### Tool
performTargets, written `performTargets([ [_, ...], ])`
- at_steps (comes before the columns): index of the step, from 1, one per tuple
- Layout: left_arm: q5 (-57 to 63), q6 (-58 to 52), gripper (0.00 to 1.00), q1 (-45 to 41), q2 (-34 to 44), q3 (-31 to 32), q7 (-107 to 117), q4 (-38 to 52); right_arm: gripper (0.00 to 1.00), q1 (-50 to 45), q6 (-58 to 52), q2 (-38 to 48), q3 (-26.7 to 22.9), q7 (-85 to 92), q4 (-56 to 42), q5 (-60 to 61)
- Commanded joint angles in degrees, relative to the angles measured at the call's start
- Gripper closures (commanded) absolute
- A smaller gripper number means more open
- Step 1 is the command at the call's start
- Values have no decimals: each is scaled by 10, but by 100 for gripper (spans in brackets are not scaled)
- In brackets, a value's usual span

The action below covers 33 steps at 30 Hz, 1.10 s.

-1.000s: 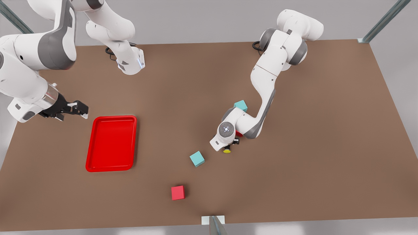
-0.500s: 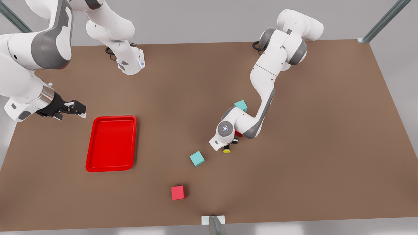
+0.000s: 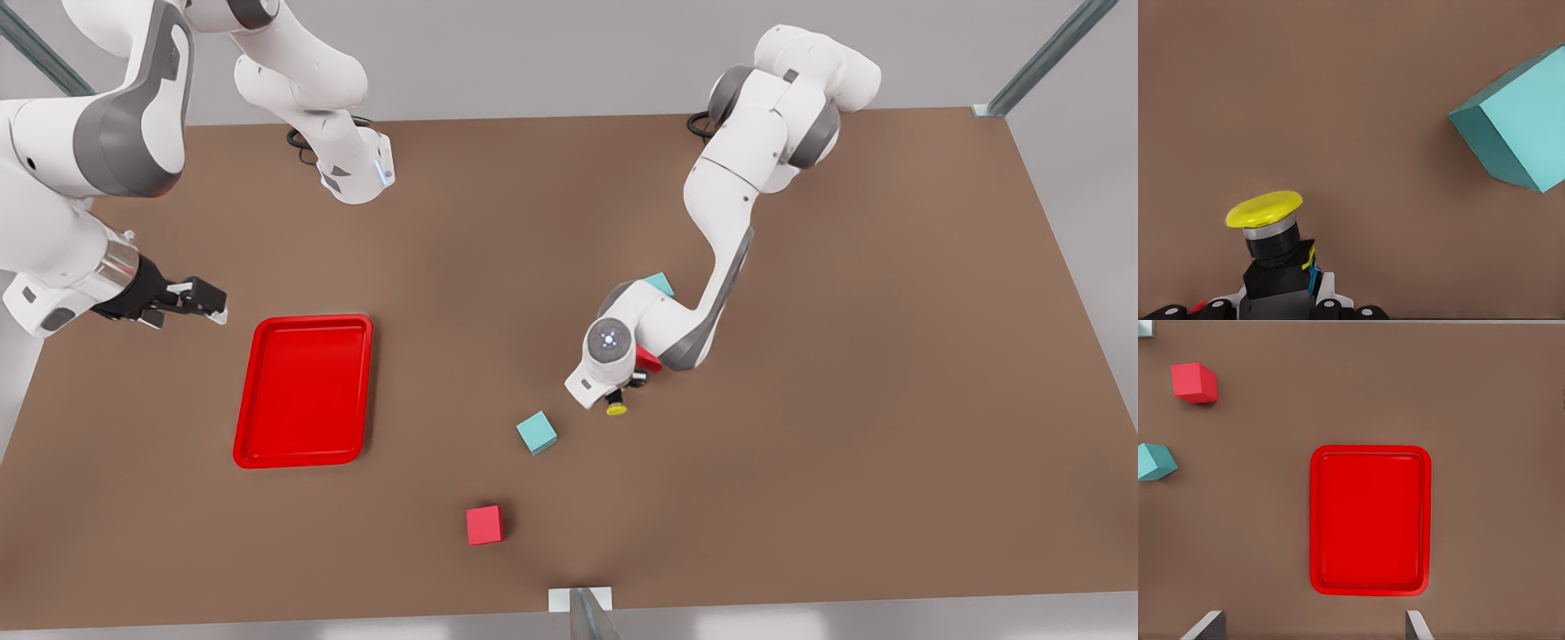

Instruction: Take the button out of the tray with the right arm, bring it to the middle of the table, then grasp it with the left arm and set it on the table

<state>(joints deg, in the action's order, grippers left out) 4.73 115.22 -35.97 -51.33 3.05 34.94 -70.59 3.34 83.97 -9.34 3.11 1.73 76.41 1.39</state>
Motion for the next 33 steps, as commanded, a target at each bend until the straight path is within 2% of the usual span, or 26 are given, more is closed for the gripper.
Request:
performTargets([
  [1, -8, -20, 77, -15, 3, -3, 172, 5, 0, -1, -1, 1, 1, 2, 0, 0],
  [6, 33, -24, 77, -35, 1, -3, 350, 38, 0, 8, -1, 3, 0, 4, -1, 0],
  [11, 156, -14, 77, -63, -2, -4, 543, 58, 0, 16, 1, 0, 1, 5, -1, 0],
  [13, 165, -10, 77, -69, 0, -4, 565, 62, 0, 18, 9, -19, 1, 8, -9, -5],
  [16, 168, -4, 77, -110, -2, -46, 596, 63, 0, 12, 9, -31, 13, 7, -12, -2],
  [17, 206, 36, 77, -131, -6, -65, 653, 57, 0, 14, 16, -35, 17, 7, -12, -4],
  [19, 281, 44, 76, -139, -10, -66, 725, 50, 0, 17, 23, -35, 17, 7, -11, -8],
  [21, 346, 33, 76, -153, -11, -66, 777, 41, 0, 15, 23, -37, 17, 7, -11, -8],
  [23, 390, -23, 77, -169, -11, -67, 805, 39, 0, 15, 23, -36, 17, 6, -11, -7],
  [27, 491, -42, 76, -192, -33, -66, 970, 22, 0, 14, 23, -35, 17, 6, -11, -7],
  [33, 527, -97, 76, -232, -76, -67, 1057, 23, 0, 13, 23, -35, 17, 6, -11, -6],
])
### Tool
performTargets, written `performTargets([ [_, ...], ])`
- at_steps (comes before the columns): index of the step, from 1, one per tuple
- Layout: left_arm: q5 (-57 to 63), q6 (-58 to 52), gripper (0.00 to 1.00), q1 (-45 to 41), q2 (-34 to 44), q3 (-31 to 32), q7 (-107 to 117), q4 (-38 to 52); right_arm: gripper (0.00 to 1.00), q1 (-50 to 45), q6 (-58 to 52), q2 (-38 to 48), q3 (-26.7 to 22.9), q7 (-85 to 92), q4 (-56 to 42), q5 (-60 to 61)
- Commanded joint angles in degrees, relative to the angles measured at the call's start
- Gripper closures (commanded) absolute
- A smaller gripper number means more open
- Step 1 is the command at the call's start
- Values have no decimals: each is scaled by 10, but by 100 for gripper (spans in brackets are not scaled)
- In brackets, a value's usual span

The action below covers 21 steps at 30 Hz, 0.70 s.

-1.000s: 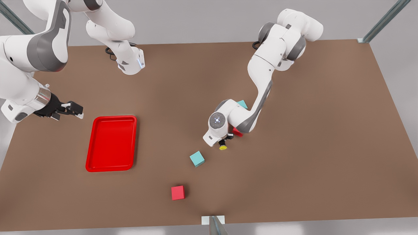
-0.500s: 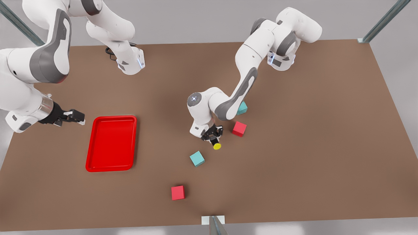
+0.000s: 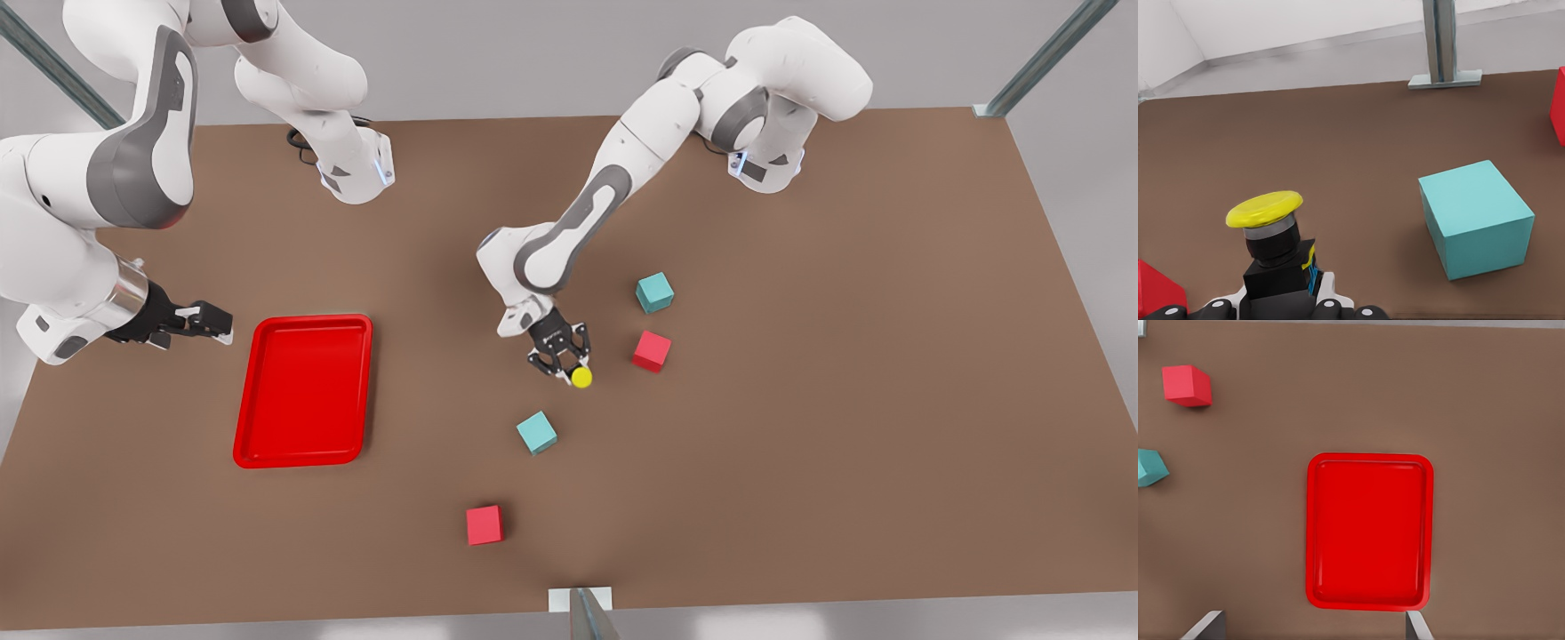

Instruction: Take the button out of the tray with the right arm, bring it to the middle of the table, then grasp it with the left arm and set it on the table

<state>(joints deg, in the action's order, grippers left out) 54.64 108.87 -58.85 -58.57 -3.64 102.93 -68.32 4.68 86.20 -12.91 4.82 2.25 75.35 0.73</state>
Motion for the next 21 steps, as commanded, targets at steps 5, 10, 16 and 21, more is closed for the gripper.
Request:
performTargets([
  [5, 38, -45, 76, -18, -33, -6, 385, 0, 0, 0, 0, 0, 0, 1, 0, 0],
  [10, 38, -42, 76, -23, -52, -6, 385, 0, 0, 0, 1, 0, 0, 1, 0, 0],
  [16, 38, -42, 76, -29, -57, -6, 385, 0, 0, 0, 1, 0, 0, 1, 0, 1],
  [21, 38, -44, 74, -30, -57, -6, 383, 0, 0, 0, 0, -4, 1, 0, 0, 1],
])
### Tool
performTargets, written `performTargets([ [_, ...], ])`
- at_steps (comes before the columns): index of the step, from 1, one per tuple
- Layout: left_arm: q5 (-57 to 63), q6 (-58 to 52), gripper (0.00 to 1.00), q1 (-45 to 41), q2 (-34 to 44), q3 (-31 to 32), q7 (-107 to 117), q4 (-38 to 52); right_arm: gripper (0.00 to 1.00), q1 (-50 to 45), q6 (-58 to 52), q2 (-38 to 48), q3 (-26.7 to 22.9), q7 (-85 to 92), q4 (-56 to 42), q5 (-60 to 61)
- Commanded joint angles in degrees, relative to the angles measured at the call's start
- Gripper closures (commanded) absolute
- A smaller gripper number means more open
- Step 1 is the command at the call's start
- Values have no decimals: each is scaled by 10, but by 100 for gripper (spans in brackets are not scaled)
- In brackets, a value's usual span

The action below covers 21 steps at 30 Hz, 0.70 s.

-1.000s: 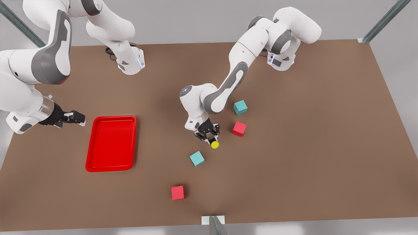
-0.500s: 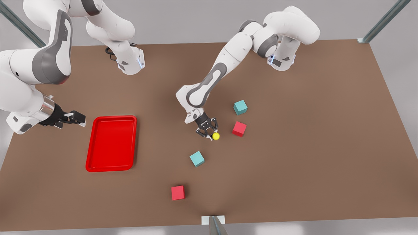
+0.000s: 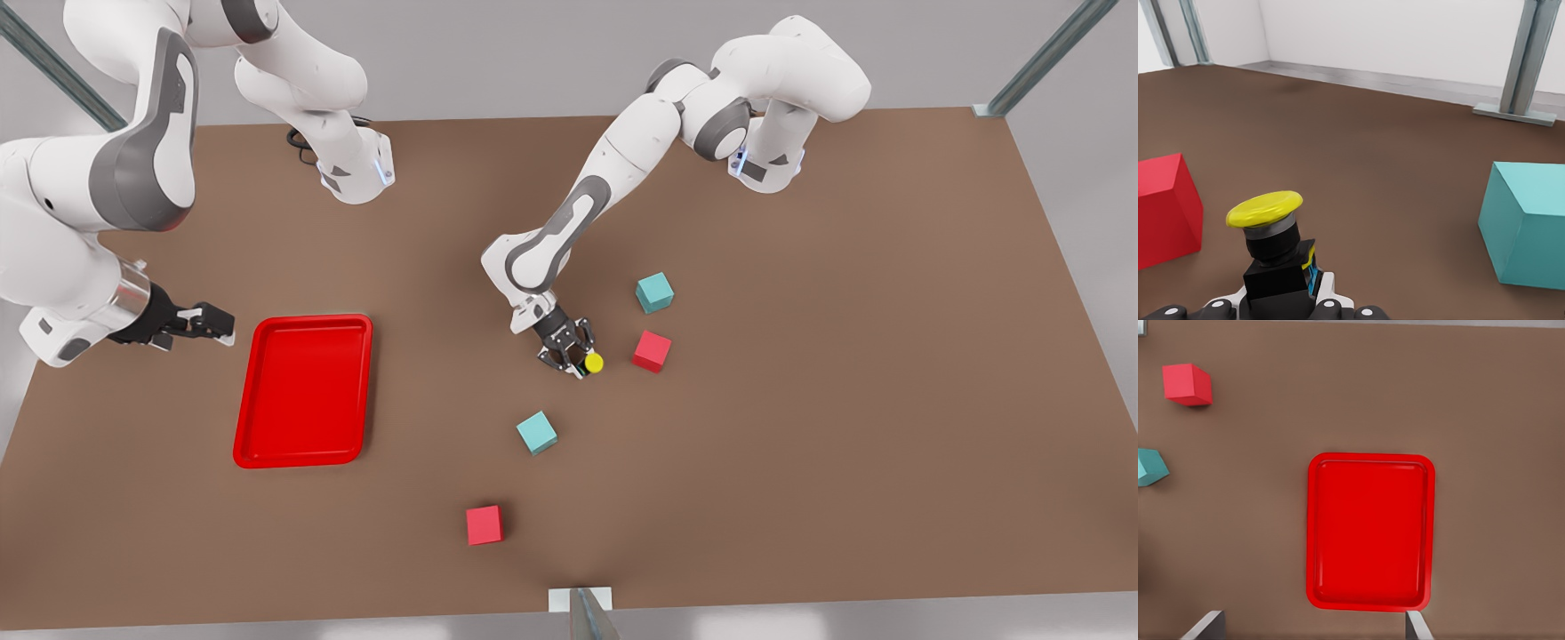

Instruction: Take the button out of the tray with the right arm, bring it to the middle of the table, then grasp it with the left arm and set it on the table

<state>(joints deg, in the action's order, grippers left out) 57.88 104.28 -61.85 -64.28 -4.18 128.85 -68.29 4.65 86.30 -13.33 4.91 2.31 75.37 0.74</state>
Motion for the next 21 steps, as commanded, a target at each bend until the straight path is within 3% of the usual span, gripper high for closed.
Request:
performTargets([
  [1, 6, 1, 74, 0, 1, 0, 124, 0, 0, 0, -1, -1, 0, 0, 0, 0],
  [17, 24, -7, 71, -4, -6, 0, 98, -6, 0, -1, 0, -1, 1, 0, 0, 0],
  [21, 24, -7, 64, -4, -6, 0, 97, -6, 0, -1, -2, -2, 1, 0, 0, 0],
])
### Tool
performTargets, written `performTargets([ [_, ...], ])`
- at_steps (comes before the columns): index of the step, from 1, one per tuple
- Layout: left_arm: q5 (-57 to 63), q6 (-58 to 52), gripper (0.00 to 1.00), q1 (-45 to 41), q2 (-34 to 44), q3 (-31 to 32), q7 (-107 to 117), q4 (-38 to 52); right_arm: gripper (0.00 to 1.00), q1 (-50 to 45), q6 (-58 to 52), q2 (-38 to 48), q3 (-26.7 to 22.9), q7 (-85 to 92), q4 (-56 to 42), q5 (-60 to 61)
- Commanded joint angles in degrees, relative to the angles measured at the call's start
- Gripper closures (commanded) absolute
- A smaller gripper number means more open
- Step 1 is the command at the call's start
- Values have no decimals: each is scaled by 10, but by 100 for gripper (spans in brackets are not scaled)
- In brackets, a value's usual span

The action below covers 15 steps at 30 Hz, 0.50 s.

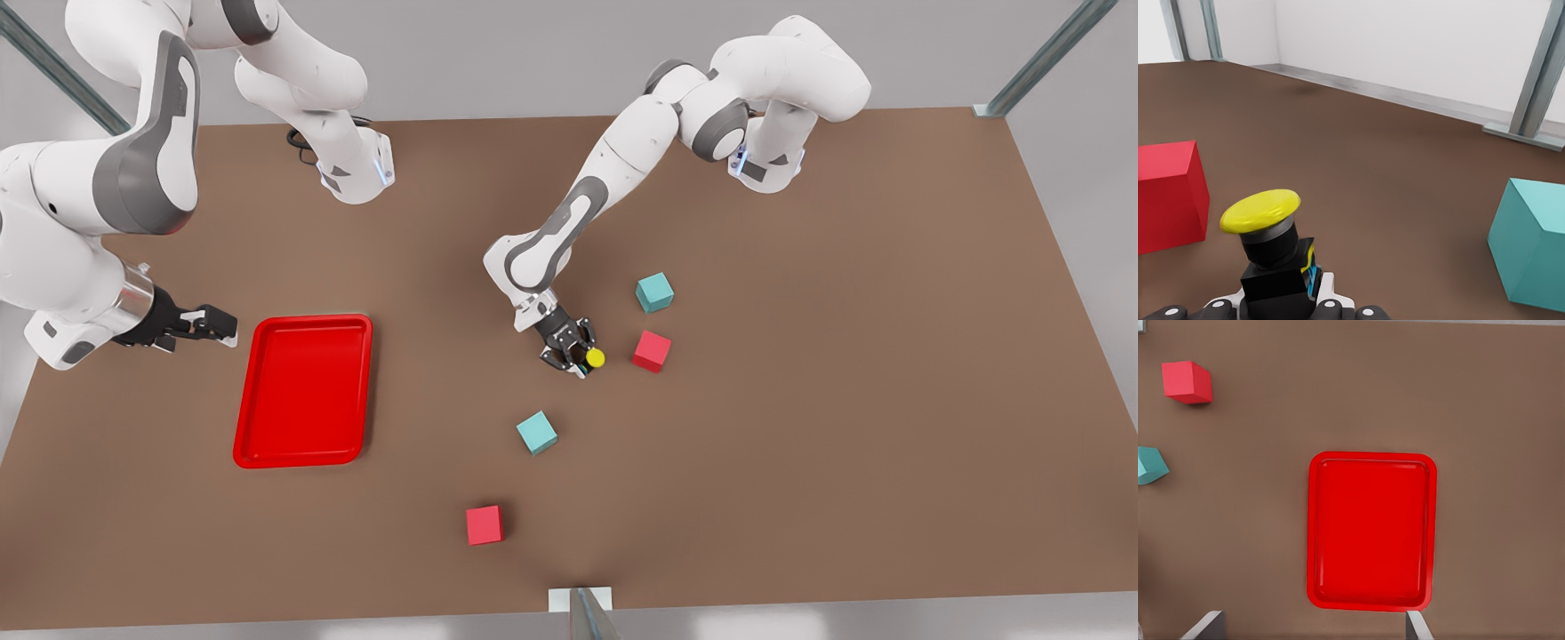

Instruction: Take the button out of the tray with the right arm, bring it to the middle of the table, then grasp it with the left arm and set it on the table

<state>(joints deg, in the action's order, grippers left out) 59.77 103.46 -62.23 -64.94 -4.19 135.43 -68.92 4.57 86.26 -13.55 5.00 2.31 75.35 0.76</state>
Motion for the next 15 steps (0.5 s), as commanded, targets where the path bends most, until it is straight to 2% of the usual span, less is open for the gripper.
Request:
performTargets([
  [1, 5, 1, 48, 0, 1, 0, 28, 0, 0, 0, 0, 1, 0, 0, 0, 0],
  [2, 5, 1, 21, 0, 1, 0, 25, 0, 0, 0, 0, 1, 0, 0, 0, 0],
  [3, 5, 1, 0, 0, 1, -1, 23, 0, 0, 0, 0, 0, 0, 0, 0, 0],
  [9, 4, 0, 0, -2, 10, 0, 8, 1, 0, 0, 0, 0, 0, 0, 0, 0],
  [15, -24, -29, 0, 9, 87, 1, -68, 3, 0, 0, 0, 0, 0, 0, 0, 0],
])
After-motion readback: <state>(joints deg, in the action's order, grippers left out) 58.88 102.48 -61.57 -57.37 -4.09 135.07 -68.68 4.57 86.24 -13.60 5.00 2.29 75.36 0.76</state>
